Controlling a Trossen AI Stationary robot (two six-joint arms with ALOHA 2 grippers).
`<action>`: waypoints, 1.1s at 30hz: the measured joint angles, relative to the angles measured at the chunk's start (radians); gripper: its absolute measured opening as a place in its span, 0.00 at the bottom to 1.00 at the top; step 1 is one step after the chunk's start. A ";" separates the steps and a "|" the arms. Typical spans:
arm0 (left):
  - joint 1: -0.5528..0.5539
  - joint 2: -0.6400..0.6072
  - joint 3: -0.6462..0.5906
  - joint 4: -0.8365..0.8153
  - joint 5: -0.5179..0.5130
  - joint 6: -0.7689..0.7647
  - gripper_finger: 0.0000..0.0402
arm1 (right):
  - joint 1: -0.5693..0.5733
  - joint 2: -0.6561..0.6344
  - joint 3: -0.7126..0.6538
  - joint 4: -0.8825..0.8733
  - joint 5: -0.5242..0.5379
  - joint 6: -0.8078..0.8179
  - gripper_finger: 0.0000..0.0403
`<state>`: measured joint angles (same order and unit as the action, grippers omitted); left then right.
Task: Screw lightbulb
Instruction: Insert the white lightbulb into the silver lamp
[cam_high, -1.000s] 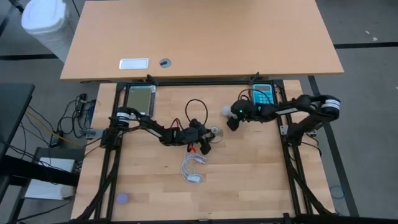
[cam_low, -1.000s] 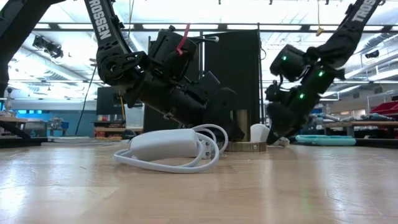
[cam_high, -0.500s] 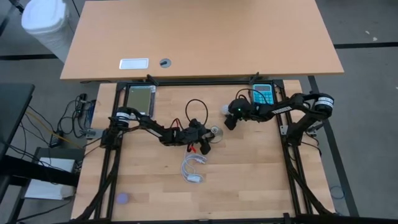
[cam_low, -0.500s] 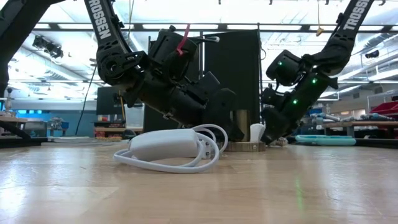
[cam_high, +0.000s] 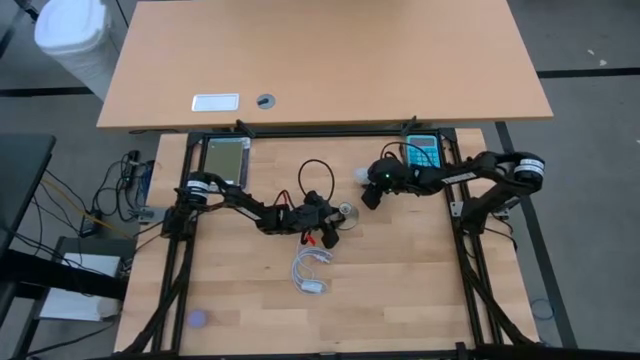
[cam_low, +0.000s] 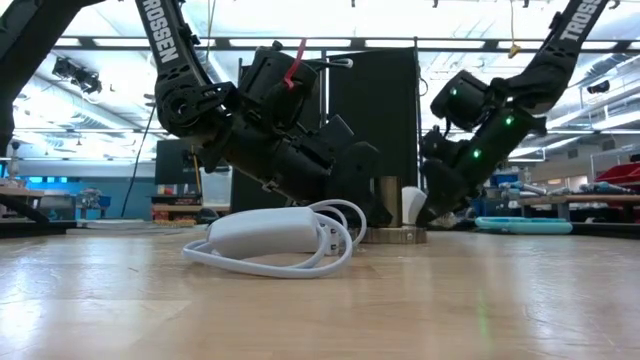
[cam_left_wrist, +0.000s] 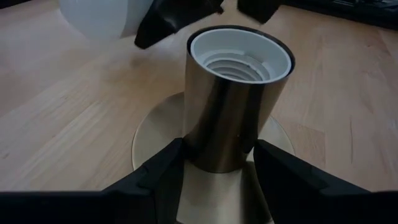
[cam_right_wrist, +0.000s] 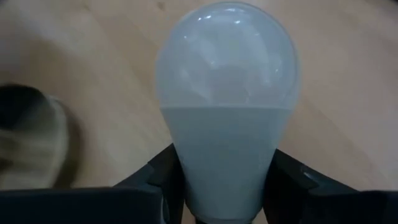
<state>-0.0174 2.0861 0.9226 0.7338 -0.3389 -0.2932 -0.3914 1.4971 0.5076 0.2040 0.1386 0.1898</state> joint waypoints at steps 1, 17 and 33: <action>0.000 0.000 0.000 0.000 0.000 0.000 0.49 | 0.007 -0.015 0.000 0.000 -0.004 0.000 0.39; 0.000 0.000 0.000 -0.004 0.051 0.001 0.49 | 0.185 -0.258 0.000 -0.031 -0.012 0.083 0.39; 0.000 0.000 0.000 -0.007 0.055 0.002 0.49 | 0.384 -0.262 -0.046 0.196 0.127 0.097 0.39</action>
<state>-0.0170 2.0861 0.9226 0.7269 -0.2840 -0.2916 -0.0069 1.2352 0.4620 0.3998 0.2655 0.2867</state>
